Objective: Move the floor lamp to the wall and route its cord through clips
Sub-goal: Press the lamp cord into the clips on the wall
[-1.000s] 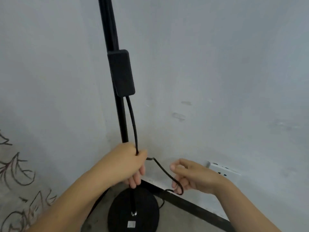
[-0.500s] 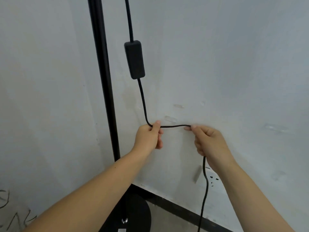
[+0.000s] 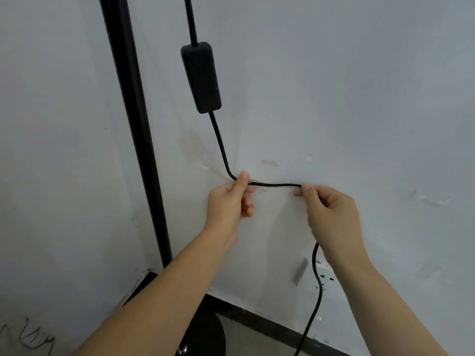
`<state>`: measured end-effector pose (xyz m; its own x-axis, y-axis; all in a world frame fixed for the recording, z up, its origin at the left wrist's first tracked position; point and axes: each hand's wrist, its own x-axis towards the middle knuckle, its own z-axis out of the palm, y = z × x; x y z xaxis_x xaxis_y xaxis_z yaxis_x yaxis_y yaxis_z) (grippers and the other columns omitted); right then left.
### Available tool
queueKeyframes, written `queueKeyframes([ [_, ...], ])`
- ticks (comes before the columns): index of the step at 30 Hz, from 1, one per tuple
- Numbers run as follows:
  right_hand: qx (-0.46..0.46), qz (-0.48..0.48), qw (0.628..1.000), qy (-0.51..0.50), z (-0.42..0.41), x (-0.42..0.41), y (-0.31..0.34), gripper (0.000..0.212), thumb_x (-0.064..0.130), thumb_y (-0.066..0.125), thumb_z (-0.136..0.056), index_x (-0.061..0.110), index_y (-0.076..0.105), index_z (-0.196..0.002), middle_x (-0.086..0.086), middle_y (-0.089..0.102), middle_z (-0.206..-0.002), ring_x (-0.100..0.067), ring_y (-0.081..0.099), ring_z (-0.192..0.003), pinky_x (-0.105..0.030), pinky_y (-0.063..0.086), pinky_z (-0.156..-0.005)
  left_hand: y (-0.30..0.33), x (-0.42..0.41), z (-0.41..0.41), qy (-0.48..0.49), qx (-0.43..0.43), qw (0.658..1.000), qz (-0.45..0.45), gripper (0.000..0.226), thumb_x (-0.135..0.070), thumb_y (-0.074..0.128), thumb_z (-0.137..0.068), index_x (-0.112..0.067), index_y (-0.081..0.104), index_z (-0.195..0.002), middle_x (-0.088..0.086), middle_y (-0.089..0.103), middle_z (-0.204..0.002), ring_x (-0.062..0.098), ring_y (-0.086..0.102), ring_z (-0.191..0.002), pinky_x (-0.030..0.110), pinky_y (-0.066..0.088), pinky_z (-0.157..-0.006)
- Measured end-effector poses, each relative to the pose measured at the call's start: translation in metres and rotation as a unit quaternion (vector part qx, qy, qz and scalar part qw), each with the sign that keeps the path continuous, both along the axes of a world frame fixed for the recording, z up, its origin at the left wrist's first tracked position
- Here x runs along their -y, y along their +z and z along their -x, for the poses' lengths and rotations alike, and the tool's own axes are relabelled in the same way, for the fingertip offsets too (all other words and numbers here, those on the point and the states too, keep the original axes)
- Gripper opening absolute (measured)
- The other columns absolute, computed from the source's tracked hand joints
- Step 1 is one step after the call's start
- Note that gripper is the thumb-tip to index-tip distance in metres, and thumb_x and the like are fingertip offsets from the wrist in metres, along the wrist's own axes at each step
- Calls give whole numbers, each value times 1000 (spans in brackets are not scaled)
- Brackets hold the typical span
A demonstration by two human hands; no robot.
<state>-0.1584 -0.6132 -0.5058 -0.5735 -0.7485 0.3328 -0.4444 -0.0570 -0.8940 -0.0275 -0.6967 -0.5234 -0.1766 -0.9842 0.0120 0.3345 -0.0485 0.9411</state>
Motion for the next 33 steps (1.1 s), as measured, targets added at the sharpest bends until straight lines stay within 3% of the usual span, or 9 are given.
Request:
queueKeyframes([
  [4, 65, -112, 990, 50, 7, -8, -21, 37, 34, 50, -95, 20, 68, -66, 10, 43, -35, -10, 38, -36, -20, 32, -42, 1, 2, -2, -2, 20, 1000, 14, 41, -41, 54, -88, -12, 61, -60, -6, 48, -35, 12, 42, -33, 19, 39, -39],
  [9, 148, -252, 934, 204, 4, -11, -33, 45, 39, 40, -99, 9, 68, -82, 4, 45, -40, -11, 39, -29, -16, 31, -34, -9, -12, -3, -4, 91, 992, 92, 46, -41, 50, -90, -10, 48, -57, -4, 42, -36, 13, 39, -34, 20, 37, -37],
  [14, 116, -330, 914, 207, 41, -44, -27, 41, 39, 45, -97, 10, 68, -78, 5, 44, -44, -12, 42, -38, -19, 38, -43, -28, -37, 24, -102, 141, 979, 104, 31, -34, 56, -88, -8, 69, -79, -3, 46, -40, 10, 39, -34, 17, 36, -36],
  [17, 103, -316, 929, 162, 71, -77, -17, 35, 34, 52, -95, 12, 68, -73, 7, 42, -45, -10, 42, -43, -24, 46, -57, -31, -47, 50, -162, 133, 975, 80, 31, -35, 54, -89, -12, 72, -77, -5, 49, -40, 11, 42, -34, 17, 37, -38],
  [20, 79, -291, 946, 115, 96, -112, 2, 32, 32, 54, -94, 16, 69, -70, 8, 40, -49, -10, 41, -46, -25, 50, -64, -28, -56, 72, -169, 126, 975, 65, 43, -38, 50, -90, -14, 65, -58, -4, 49, -38, 11, 42, -33, 19, 38, -40],
  [22, 29, -266, 961, 68, 107, -130, 18, 29, 35, 58, -89, 17, 71, -70, 9, 42, -50, -8, 41, -47, -23, 45, -60, -25, -62, 82, -165, 126, 976, 66, 50, -42, 48, -90, -13, 60, -51, -3, 49, -37, 12, 42, -33, 20, 38, -41],
  [25, -66, -197, 978, -11, 117, -139, 43, 20, 37, 62, -84, 24, 73, -73, 13, 40, -45, -8, 35, -45, -17, 33, -49, -19, -67, 91, -158, 101, 981, 51, 48, -43, 47, -91, -10, 66, -61, -4, 47, -35, 13, 41, -31, 15, 35, -36],
  [29, -183, -109, 972, -97, 118, -127, 63, 23, 33, 64, -84, 18, 70, -68, 13, 44, -39, -3, 39, -36, -9, 30, -38, -13, -68, 98, -151, 75, 985, 37, 48, -43, 47, -91, -12, 66, -59, -5, 45, -34, 14, 37, -33, 20, 35, -39],
  [33, -262, -108, 945, -165, 111, -113, 66, 26, 33, 62, -87, 20, 63, -64, 9, 49, -46, -7, 45, -44, -21, 31, -44, -11, -68, 100, -139, 65, 988, 30, 48, -44, 48, -90, -15, 67, -56, -6, 42, -33, 12, 34, -33, 22, 33, -41],
])
